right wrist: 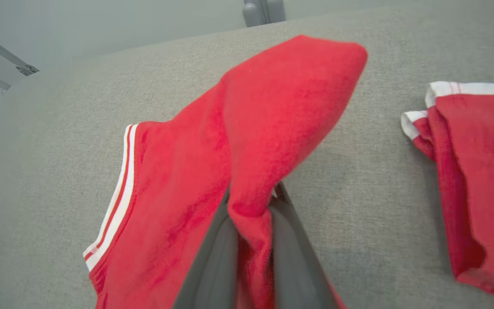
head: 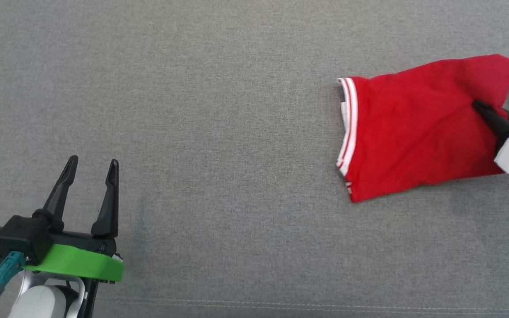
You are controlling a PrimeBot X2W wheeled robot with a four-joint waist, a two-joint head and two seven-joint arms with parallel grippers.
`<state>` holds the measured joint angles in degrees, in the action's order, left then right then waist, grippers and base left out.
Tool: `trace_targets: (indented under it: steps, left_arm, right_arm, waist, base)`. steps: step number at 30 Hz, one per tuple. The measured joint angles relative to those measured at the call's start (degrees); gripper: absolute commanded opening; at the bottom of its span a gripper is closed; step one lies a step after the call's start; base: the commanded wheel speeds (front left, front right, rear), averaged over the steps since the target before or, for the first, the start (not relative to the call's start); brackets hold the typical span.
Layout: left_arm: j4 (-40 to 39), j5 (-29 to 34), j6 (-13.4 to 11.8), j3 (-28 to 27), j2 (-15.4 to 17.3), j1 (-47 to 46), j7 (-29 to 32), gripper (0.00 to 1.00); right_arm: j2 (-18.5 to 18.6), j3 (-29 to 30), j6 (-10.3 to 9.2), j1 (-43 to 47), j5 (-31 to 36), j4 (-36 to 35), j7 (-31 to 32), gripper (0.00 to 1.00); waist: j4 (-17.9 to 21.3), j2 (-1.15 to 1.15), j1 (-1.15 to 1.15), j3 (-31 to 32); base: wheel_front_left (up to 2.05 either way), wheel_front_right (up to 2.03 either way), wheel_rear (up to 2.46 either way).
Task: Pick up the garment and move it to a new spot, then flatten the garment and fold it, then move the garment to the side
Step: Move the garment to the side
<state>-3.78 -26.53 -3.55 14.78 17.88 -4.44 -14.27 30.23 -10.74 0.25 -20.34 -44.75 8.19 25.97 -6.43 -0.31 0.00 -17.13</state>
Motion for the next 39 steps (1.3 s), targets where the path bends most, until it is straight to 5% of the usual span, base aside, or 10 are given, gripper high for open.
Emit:
trace_targets:
  steps: [6,16,31,32,35,39]
  left_arm:
    - [1.02,-0.01,0.0,0.75,-0.79,0.05,0.0,1.0]
    - [1.25,0.02,1.6,4.33,-1.75,-0.01,0.02,1.0]
    - [1.53,0.1,2.55,6.53,-2.82,-1.41,0.59,1.0]
    - [1.58,0.09,2.55,6.46,-2.83,-1.42,0.6,1.0]
    - [2.01,0.09,2.55,5.99,-2.83,-1.49,0.59,1.0]
    - [2.98,0.01,2.43,5.05,-2.86,-1.51,0.59,1.0]
  right_arm:
    - [6.15,3.63,-2.57,-1.6,1.05,2.7,3.0,0.0]
    - [11.41,6.51,-4.45,-2.87,2.96,4.8,5.88,0.0]
    - [13.82,8.47,-5.9,-6.26,5.75,5.86,6.31,0.0]
    - [13.91,8.55,-5.93,-6.22,6.05,6.38,6.28,0.09]
    - [14.43,9.14,-6.43,-6.07,7.21,8.29,5.25,1.0]
    - [14.72,9.89,-6.9,-4.06,9.26,10.65,3.26,1.0]
  waist:
    - [0.96,0.0,0.0,1.48]
    - [1.11,0.0,0.0,4.03]
    - [-0.91,0.0,0.0,0.74]
    - [-1.01,0.0,0.0,0.47]
    - [-1.22,0.0,0.0,-0.25]
    - [-0.98,0.0,0.0,-0.53]
  base:
    - [0.0,0.0,0.0]
    - [0.0,0.0,0.0]
    - [0.0,0.0,0.0]
    - [0.0,0.0,0.0]
    - [0.0,0.0,0.0]
    - [0.0,0.0,0.0]
